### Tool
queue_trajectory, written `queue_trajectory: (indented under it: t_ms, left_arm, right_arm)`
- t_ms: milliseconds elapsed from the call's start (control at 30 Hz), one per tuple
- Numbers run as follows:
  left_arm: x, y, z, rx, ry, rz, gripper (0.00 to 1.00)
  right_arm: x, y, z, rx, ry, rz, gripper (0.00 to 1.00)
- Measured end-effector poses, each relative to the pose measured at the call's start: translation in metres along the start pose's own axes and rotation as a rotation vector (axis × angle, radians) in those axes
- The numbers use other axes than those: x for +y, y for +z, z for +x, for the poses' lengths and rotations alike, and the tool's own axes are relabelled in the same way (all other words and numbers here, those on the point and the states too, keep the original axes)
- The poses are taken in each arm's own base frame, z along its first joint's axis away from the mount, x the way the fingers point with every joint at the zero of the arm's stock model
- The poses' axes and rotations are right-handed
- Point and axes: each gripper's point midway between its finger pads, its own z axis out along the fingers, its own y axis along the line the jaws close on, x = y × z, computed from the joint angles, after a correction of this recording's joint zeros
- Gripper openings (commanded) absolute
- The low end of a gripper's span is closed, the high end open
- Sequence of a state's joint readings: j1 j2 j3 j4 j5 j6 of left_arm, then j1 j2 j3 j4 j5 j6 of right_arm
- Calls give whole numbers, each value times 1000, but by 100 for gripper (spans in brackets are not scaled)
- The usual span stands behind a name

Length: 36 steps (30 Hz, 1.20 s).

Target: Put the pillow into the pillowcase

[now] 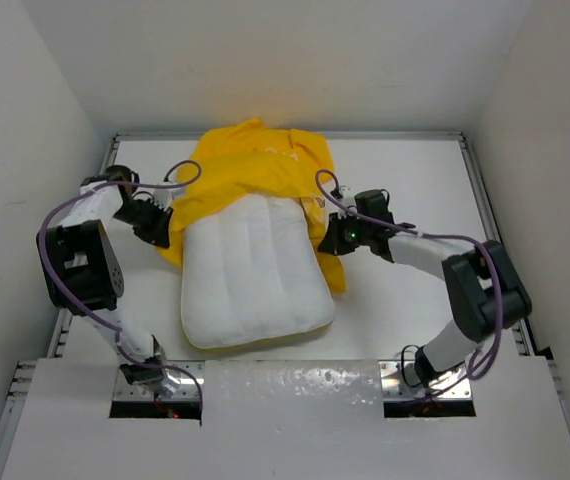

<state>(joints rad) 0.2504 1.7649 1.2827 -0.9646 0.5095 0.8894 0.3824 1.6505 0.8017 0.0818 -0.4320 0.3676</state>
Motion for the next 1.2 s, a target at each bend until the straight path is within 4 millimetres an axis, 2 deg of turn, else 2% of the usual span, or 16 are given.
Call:
queue_trajectory:
  t_ms: [67, 100, 133, 167, 200, 233, 267, 400, 500, 567, 600, 700, 833, 933, 1100, 1200]
  left_arm:
    - [-3, -12, 9, 26, 26, -6, 2]
    - [-3, -21, 12, 26, 34, -20, 46]
    - [-3, -29, 14, 23, 38, -35, 65]
    - [1, -38, 18, 31, 53, -69, 80]
    - [2, -46, 18, 25, 56, -95, 88]
    - [5, -53, 19, 26, 58, -125, 98]
    - [7, -58, 19, 27, 60, -146, 100]
    - [12, -68, -6, -8, 72, -201, 100]
    - [7, -75, -70, -82, 184, -292, 85]
    - [-17, -69, -123, -154, 293, -305, 76]
    - [-36, -61, -153, -194, 362, -298, 75]
    - [-91, -21, -200, -231, 515, -243, 86]
    - [-139, 52, -213, -178, 618, -156, 83]
    - [-134, 83, -210, -136, 608, -170, 65]
    - [-122, 97, -209, -122, 574, -200, 53]
    - [-127, 99, -209, -134, 562, -177, 25]
  right_arm:
    - [3, -15, -3, -39, -29, 19, 0]
    - [4, -21, -3, -59, -43, 32, 0]
    - [3, -27, -1, -71, -52, 48, 11]
    - [1, -30, 3, -67, -54, 65, 44]
    - [-2, -31, 5, -60, -60, 83, 44]
    - [-7, -31, 9, -30, -64, 106, 58]
    - [-12, -29, 10, -6, -57, 128, 60]
    - [-31, -30, 2, 18, -69, 240, 72]
    - [-33, -39, -15, -40, -75, 287, 60]
    - [-25, -45, -29, -93, -63, 275, 41]
    - [-19, -46, -39, -127, -59, 257, 39]
    - [1, -44, -56, -194, -31, 186, 54]
    - [24, -35, -59, -214, -6, 94, 63]
    - [39, -23, -54, -199, 5, 40, 65]
    - [40, 6, -26, -103, 59, -1, 68]
    - [34, 18, -10, -47, 85, -6, 69]
